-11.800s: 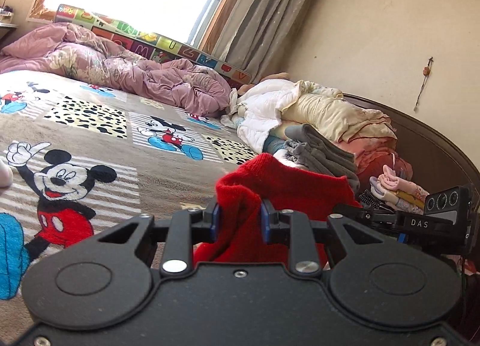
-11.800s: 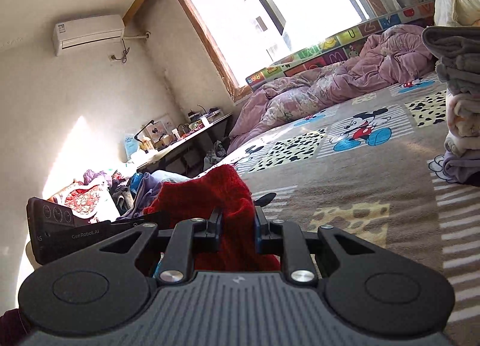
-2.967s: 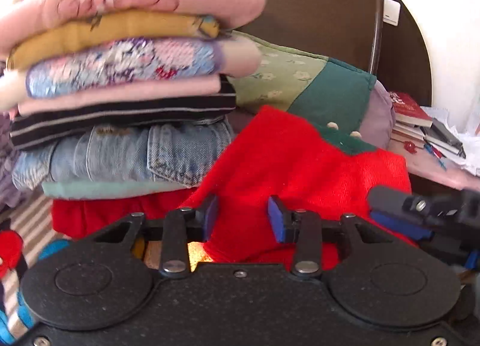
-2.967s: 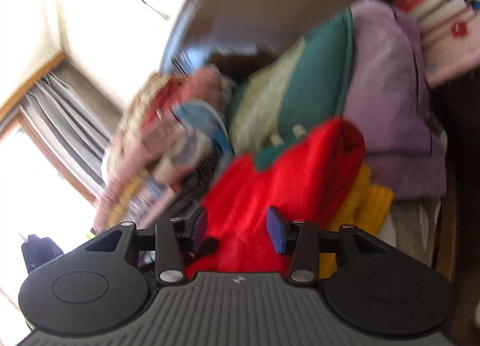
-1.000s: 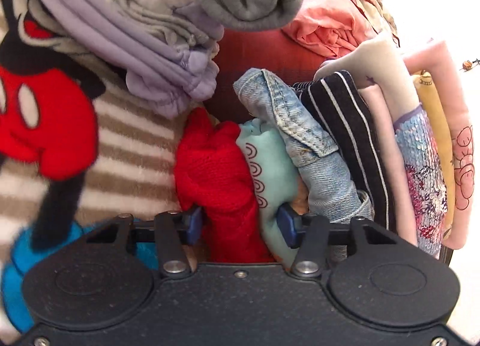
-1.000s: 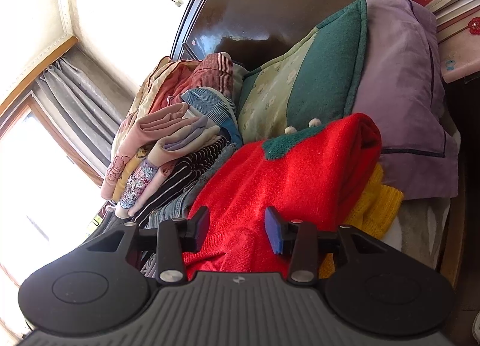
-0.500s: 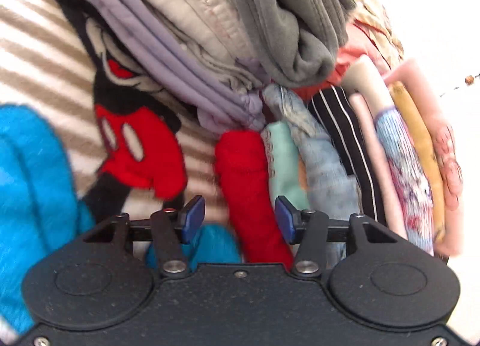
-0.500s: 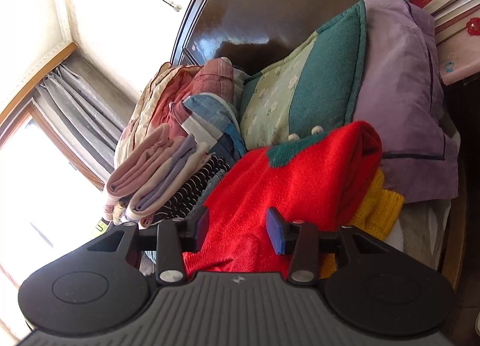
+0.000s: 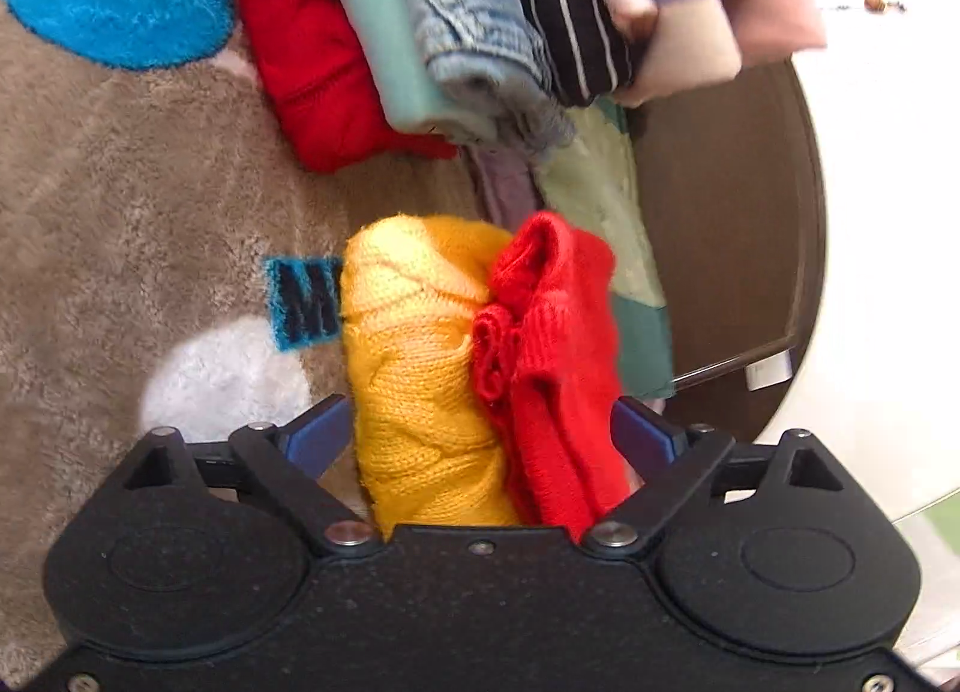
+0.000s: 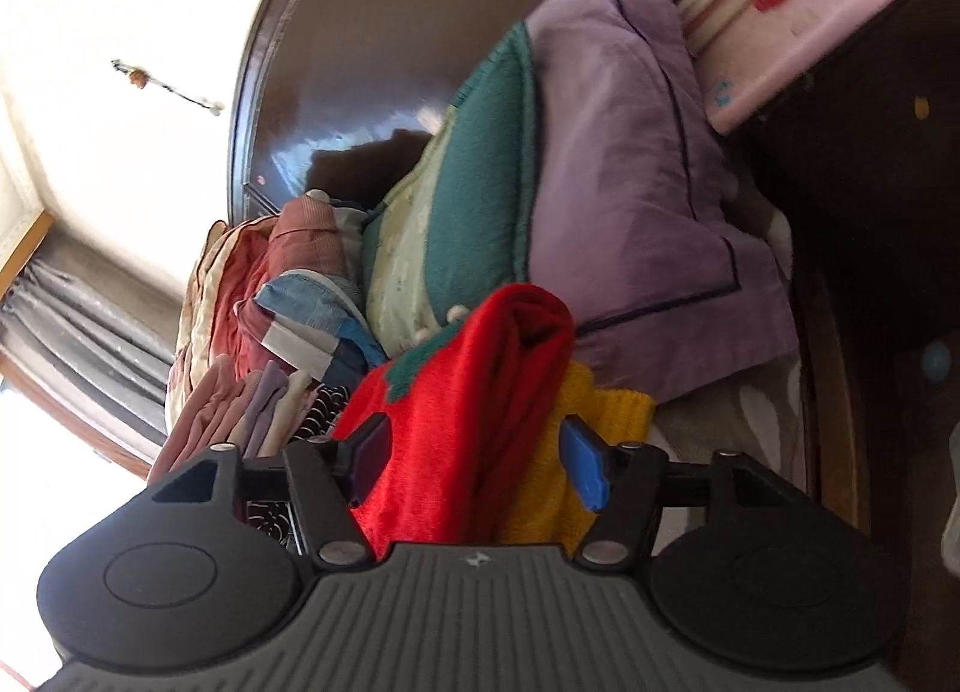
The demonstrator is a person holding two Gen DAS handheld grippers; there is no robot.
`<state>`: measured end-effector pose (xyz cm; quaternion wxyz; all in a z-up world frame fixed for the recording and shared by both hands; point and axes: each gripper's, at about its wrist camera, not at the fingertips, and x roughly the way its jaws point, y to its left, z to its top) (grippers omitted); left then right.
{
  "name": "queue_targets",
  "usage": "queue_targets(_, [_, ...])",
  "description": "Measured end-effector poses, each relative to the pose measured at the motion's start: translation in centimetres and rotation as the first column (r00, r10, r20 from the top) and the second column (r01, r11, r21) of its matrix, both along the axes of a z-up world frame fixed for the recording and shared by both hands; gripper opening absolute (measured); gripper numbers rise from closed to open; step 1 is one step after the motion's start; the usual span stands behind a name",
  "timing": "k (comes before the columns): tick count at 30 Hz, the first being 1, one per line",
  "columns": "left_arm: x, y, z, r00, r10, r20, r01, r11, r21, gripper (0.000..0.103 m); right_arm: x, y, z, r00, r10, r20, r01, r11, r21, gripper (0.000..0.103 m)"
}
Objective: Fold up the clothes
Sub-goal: 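Open both grippers to release the red sweater on the stack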
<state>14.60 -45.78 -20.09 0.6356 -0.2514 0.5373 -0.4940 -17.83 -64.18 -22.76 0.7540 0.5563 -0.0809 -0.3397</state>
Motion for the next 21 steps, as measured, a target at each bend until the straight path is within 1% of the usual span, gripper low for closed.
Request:
queue_targets(2, [-0.2, -0.8, -0.3, 1.0, 0.023, 0.014, -0.023, 1.0, -0.009, 0.094, 0.6, -0.7, -1.7, 0.999, 0.029, 0.032, -0.032, 0.997, 0.066, 0.071])
queue_targets(3, [-0.3, -1.2, -0.5, 0.999, 0.036, 0.018, -0.036, 0.999, -0.019, 0.092, 0.8, -0.9, -2.4, 0.997, 0.036, 0.063, -0.041, 0.996, 0.085, 0.072])
queue_targets(4, [-0.4, -1.6, -0.7, 0.999, 0.049, 0.021, -0.048, 0.998, -0.028, 0.079, 1.0, -1.0, -2.9, 0.996, 0.037, 0.084, -0.044, 0.995, 0.091, 0.074])
queue_targets(5, [-0.3, -1.8, -0.7, 0.998, 0.062, 0.012, -0.061, 0.997, -0.05, 0.074, 1.2, -1.2, -3.3, 0.994, 0.037, 0.104, -0.048, 0.994, 0.098, 0.074])
queue_targets(6, [-0.1, -1.9, -0.7, 0.997, 0.074, -0.002, -0.074, 0.994, -0.076, 0.059, 1.5, -1.3, -3.7, 0.992, 0.04, 0.12, -0.053, 0.994, 0.1, 0.074])
queue_targets(7, [0.0, -2.0, -0.7, 0.996, 0.086, -0.015, -0.087, 0.991, -0.101, 0.049, 2.0, -1.6, -4.0, 0.991, 0.048, 0.127, -0.06, 0.994, 0.093, 0.073])
queue_targets(8, [0.1, -1.7, -0.4, 0.996, 0.089, 0.0, -0.088, 0.987, -0.131, 0.047, 2.4, -1.8, -4.1, 0.989, 0.053, 0.14, -0.065, 0.994, 0.084, 0.07])
queue_targets(9, [0.2, -1.3, 0.1, 0.996, 0.09, 0.022, -0.085, 0.983, -0.162, 0.043, 2.7, -2.1, -4.1, 0.987, 0.061, 0.152, -0.072, 0.995, 0.073, 0.07])
queue_targets(10, [0.2, -0.7, 0.4, 0.995, 0.091, 0.04, -0.082, 0.979, -0.189, 0.043, 3.2, -2.4, -3.7, 0.985, 0.077, 0.155, -0.086, 0.995, 0.055, 0.068])
queue_targets(11, [0.2, 0.1, 0.1, 0.994, 0.105, 0.03, -0.097, 0.978, -0.187, 0.043, 3.7, -2.8, -3.4, 0.983, 0.097, 0.156, -0.104, 0.994, 0.036, 0.061])
queue_targets(12, [0.2, 1.1, -0.4, 0.993, 0.121, 0.014, -0.117, 0.977, -0.179, 0.043, 4.4, -3.2, -3.1, 0.98, 0.127, 0.152, -0.131, 0.991, 0.016, 0.06])
queue_targets(13, [0.4, 1.3, -1.2, 0.993, 0.121, -0.005, -0.12, 0.982, -0.149, 0.046, 5.2, -3.6, -2.8, 0.978, 0.156, 0.142, -0.158, 0.987, 0.003, 0.06])
queue_targets(14, [0.9, 1.1, -2.0, 0.994, 0.108, -0.034, -0.112, 0.985, -0.131, 0.05, 5.8, -3.9, -2.8, 0.977, 0.173, 0.123, -0.176, 0.984, 0.01, 0.059])
queue_targets(15, [1.4, 1.0, -2.8, 0.993, 0.094, -0.065, -0.101, 0.988, -0.117, 0.057, 5.9, -3.8, -3.0, 0.979, 0.167, 0.119, -0.171, 0.985, 0.024, 0.059])
queue_targets(17, [1.7, 0.1, -2.6, 0.996, 0.074, -0.059, -0.078, 0.994, -0.074, 0.064, 5.7, -3.0, -3.3, 0.981, 0.15, 0.123, -0.156, 0.987, 0.038, 0.059])
queue_targets(18, [1.7, -0.4, -2.3, 0.996, 0.066, -0.057, -0.069, 0.996, -0.051, 0.071, 5.5, -2.6, -3.0, 0.985, 0.139, 0.106, -0.143, 0.989, 0.031, 0.059])
queue_targets(19, [1.7, -0.7, -2.1, 0.997, 0.058, -0.059, -0.061, 0.997, -0.037, 0.075, 5.3, -2.2, -2.7, 0.988, 0.129, 0.088, -0.131, 0.991, 0.024, 0.06])
queue_targets(21, [1.6, -0.4, -1.7, 0.997, 0.056, -0.059, -0.057, 0.998, -0.012, 0.075, 4.7, -1.4, -1.8, 0.994, 0.097, 0.058, -0.098, 0.995, 0.015, 0.06])
